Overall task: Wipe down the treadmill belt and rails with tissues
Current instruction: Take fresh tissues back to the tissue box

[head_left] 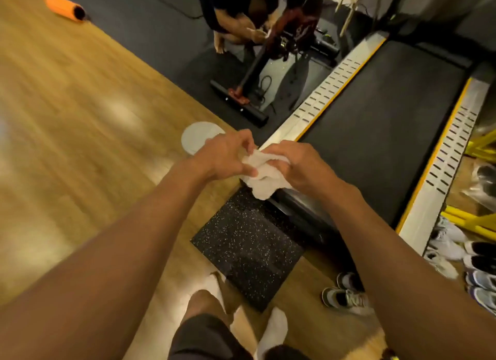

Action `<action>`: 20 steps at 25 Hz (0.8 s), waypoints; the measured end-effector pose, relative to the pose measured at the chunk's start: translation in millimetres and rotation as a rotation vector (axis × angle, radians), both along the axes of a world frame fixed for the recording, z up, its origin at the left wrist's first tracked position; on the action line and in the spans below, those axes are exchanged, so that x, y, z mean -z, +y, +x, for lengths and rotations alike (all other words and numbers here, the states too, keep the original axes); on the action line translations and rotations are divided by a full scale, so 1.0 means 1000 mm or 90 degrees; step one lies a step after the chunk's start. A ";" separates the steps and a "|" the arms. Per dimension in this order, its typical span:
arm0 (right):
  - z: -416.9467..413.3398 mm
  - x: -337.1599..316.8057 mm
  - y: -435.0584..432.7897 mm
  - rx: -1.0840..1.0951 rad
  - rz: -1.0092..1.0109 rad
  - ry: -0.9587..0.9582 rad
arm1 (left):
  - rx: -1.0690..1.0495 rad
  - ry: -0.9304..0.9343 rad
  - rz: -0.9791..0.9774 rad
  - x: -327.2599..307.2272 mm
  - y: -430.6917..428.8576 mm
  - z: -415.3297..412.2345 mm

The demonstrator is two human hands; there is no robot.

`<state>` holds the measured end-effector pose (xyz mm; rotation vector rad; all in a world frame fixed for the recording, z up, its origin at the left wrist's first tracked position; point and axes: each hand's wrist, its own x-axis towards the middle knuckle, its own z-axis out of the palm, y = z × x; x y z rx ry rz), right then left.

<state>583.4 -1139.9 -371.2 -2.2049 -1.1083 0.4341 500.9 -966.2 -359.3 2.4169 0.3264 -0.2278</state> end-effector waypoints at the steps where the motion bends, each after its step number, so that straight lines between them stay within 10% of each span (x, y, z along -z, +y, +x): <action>1: -0.003 -0.018 0.017 -0.023 0.010 -0.017 | 0.004 -0.017 0.015 -0.012 0.014 -0.007; 7: -0.020 -0.097 0.156 -0.030 0.014 -0.123 | -0.037 -0.106 0.103 -0.060 0.144 -0.053; 12: -0.048 -0.135 0.286 -0.039 0.001 -0.094 | -0.037 -0.093 -0.166 -0.084 0.259 -0.092; 20: 0.004 -0.174 0.462 -0.035 -0.034 -0.227 | -0.192 -0.134 -0.179 -0.092 0.418 -0.068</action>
